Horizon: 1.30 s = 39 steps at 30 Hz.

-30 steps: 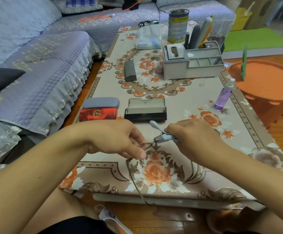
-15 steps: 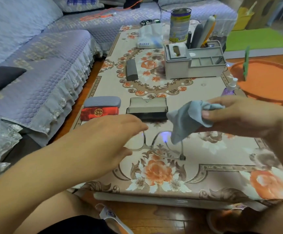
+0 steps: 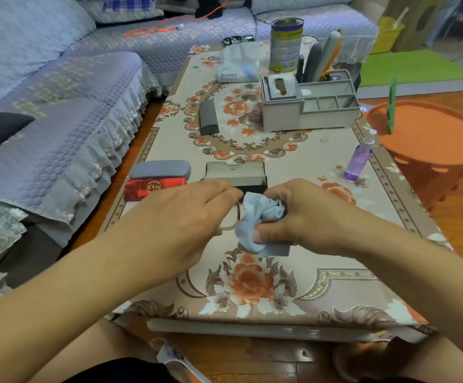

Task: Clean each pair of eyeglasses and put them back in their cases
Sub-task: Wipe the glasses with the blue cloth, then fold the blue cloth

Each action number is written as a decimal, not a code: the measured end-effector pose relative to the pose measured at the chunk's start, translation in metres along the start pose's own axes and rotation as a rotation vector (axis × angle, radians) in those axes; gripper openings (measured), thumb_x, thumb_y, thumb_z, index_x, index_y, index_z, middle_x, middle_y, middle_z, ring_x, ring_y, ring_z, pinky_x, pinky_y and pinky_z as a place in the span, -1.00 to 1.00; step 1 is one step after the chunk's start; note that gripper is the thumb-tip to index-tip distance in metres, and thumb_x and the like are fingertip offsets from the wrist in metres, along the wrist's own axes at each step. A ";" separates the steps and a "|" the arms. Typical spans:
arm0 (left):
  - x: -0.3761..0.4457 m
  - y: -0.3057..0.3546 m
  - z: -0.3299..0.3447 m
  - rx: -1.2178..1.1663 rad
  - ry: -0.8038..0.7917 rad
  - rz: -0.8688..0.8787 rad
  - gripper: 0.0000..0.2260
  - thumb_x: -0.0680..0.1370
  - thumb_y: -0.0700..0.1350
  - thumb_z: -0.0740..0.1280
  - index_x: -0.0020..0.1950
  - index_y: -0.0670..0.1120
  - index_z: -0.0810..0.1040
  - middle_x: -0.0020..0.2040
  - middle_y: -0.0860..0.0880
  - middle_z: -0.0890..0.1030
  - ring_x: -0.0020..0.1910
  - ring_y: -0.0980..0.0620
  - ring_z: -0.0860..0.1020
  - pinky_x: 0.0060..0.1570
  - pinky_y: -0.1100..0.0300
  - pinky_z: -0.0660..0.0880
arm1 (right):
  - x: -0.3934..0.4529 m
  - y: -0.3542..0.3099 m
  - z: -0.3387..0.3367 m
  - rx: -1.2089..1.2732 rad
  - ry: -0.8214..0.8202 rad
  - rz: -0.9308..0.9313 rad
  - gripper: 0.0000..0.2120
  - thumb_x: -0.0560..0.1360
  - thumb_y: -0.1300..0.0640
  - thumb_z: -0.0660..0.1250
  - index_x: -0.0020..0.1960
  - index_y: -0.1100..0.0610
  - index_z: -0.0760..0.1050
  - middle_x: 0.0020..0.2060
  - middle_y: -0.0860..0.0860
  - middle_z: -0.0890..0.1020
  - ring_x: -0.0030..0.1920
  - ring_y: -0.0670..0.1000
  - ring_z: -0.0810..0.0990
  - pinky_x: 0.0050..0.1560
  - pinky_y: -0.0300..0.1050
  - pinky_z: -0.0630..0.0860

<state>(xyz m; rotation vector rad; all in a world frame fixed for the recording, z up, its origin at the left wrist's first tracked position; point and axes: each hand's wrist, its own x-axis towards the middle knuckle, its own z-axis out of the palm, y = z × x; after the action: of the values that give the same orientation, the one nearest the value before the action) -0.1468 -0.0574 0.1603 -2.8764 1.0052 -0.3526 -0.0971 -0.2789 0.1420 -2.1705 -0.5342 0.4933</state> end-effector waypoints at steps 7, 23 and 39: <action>-0.012 -0.009 0.003 0.030 0.024 0.010 -0.40 0.35 -0.15 0.57 0.37 -0.18 0.52 0.27 -0.14 0.63 0.16 -0.12 0.66 0.00 0.08 0.62 | -0.013 0.037 -0.014 0.128 -0.119 -0.127 -0.87 0.44 0.15 0.55 -0.20 0.00 0.61 -0.33 -0.10 0.63 -0.30 -0.13 0.53 -0.22 -0.22 0.44; -0.038 0.003 0.107 0.040 0.409 -0.111 -0.74 0.60 -0.37 0.35 0.28 -0.24 0.56 0.26 -0.26 0.61 0.46 -0.21 0.45 0.08 -0.11 0.63 | -0.019 0.082 0.021 1.137 -0.063 0.354 -0.75 0.63 0.18 0.27 0.22 0.26 0.60 0.04 0.22 0.69 -0.14 0.04 0.63 -0.17 -0.14 0.57; -0.043 0.000 0.142 -0.286 0.201 -0.396 -0.57 0.52 -0.30 0.42 0.40 -0.15 0.52 0.47 -0.16 0.44 0.49 -0.18 0.41 0.16 -0.07 0.58 | -0.045 0.145 -0.006 -0.980 0.304 -0.230 -0.66 0.16 0.40 0.47 -0.11 0.15 0.61 -0.23 0.06 0.49 -0.42 0.15 0.48 -0.44 -0.15 0.20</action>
<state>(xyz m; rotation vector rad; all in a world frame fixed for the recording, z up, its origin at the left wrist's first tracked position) -0.1452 -0.0317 0.0142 -3.3562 0.5323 -0.5744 -0.1020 -0.3892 0.0373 -2.9584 -0.9710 -0.3137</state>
